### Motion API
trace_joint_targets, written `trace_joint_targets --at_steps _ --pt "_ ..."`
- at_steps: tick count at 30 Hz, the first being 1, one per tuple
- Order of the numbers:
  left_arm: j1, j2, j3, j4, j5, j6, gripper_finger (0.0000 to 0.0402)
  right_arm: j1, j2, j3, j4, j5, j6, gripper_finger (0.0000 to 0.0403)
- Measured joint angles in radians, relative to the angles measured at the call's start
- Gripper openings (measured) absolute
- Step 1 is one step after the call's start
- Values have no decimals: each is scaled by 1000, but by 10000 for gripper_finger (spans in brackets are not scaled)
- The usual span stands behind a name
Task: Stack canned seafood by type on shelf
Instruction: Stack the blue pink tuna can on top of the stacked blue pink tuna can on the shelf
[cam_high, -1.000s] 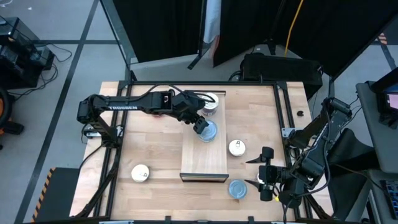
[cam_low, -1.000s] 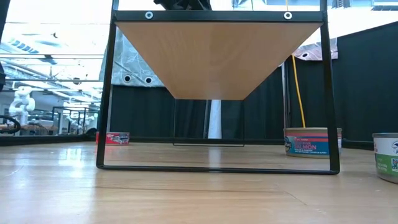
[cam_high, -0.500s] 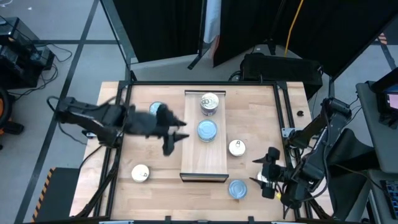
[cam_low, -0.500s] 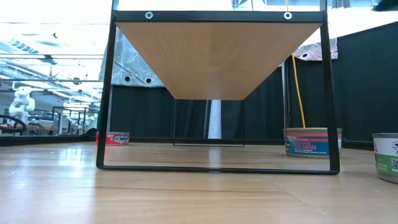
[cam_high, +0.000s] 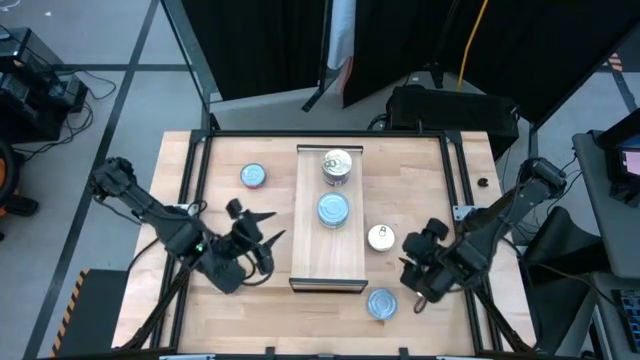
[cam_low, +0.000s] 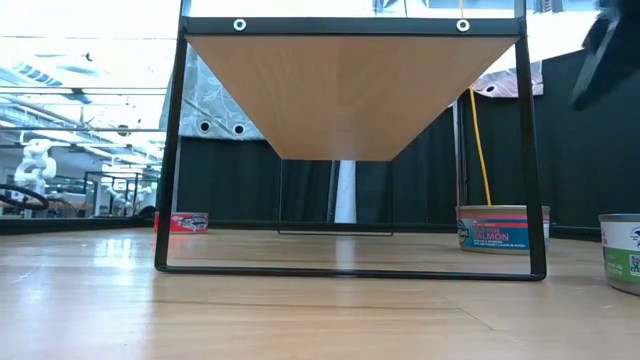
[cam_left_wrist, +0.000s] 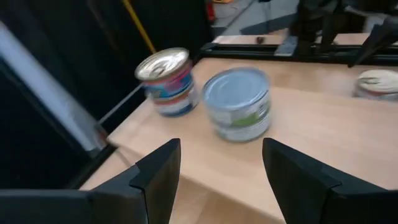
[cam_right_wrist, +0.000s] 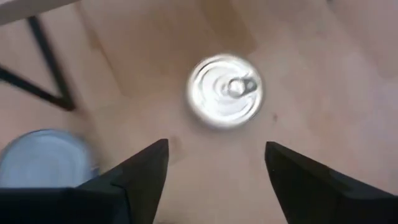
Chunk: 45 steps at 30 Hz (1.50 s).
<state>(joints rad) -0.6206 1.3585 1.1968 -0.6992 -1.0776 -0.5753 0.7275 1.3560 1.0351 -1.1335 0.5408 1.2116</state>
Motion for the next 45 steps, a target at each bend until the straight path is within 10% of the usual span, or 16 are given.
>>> trace_joint_targets --at_steps 10,23,45 --pt "7 -15 -119 -116 -26 -154 228 -248 -1 -11 41 -79 -355 182" --pt "-43 -19 -173 -228 -10 -388 228 -341 -1 -236 347 -304 -368 111" --pt "-43 -19 -173 -231 9 -387 228 -414 0 -247 350 -334 -386 13"
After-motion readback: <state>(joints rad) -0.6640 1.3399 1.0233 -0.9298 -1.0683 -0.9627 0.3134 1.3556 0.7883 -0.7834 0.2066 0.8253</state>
